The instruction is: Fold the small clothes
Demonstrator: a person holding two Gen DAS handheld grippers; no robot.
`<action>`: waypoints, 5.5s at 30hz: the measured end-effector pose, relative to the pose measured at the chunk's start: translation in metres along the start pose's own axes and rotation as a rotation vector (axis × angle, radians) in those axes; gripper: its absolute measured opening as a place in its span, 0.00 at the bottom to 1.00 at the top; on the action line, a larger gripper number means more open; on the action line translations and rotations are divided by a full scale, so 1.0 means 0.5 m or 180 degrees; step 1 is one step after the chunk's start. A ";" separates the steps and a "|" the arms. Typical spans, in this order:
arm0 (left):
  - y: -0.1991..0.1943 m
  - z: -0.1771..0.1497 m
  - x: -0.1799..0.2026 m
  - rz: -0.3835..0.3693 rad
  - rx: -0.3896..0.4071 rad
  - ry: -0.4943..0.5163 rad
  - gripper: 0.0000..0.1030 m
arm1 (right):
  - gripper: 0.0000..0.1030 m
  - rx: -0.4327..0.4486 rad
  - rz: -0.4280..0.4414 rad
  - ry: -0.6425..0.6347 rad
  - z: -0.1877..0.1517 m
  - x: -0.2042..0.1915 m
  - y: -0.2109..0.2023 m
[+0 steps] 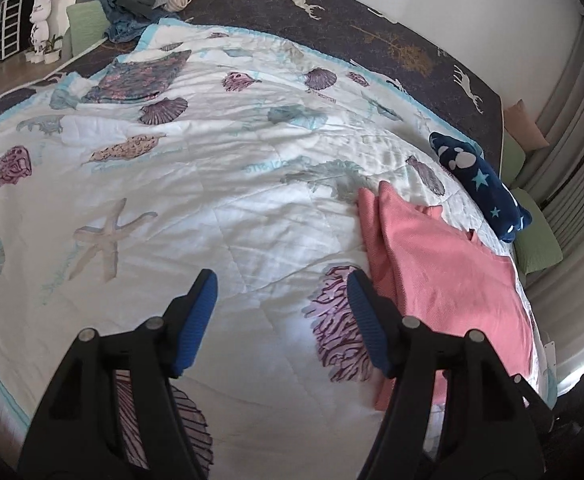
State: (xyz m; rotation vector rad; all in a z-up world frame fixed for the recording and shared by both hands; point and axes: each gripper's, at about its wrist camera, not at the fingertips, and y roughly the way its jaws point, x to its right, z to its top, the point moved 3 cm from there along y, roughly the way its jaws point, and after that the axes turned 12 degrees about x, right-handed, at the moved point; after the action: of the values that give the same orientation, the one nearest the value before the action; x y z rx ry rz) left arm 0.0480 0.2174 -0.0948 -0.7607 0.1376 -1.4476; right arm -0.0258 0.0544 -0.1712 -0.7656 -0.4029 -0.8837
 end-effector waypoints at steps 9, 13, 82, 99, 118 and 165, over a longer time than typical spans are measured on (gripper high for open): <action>0.023 0.004 -0.025 -0.0045 -0.0110 -0.0140 0.66 | 0.14 0.0039 -0.0239 0.0043 0.025 -0.011 0.037; 0.039 0.006 -0.011 -0.0116 -0.0167 -0.0108 0.66 | 0.06 0.0141 -0.0103 0.0412 0.025 0.022 0.015; 0.080 -0.167 0.736 -0.1462 -0.0625 0.1647 0.61 | 0.17 -0.0097 -0.0275 0.4445 -0.612 0.465 -0.396; 0.001 -0.333 0.526 -0.0795 -0.0728 0.2055 0.72 | 0.35 -0.0286 -0.0030 0.4106 -0.551 0.473 -0.303; -0.014 -0.323 0.576 -0.0959 -0.0428 0.2003 0.10 | 0.08 -0.0216 0.0186 0.4441 -0.540 0.500 -0.311; 0.066 -0.310 0.600 -0.1578 -0.1114 0.1786 0.16 | 0.21 -0.0263 0.0272 0.4673 -0.577 0.593 -0.188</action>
State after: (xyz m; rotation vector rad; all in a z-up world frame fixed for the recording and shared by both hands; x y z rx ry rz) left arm 0.0428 -0.1208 -0.1247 -0.6730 0.6850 -2.1234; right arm 0.0745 -0.3567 -0.1451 -0.0585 0.9571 -1.1493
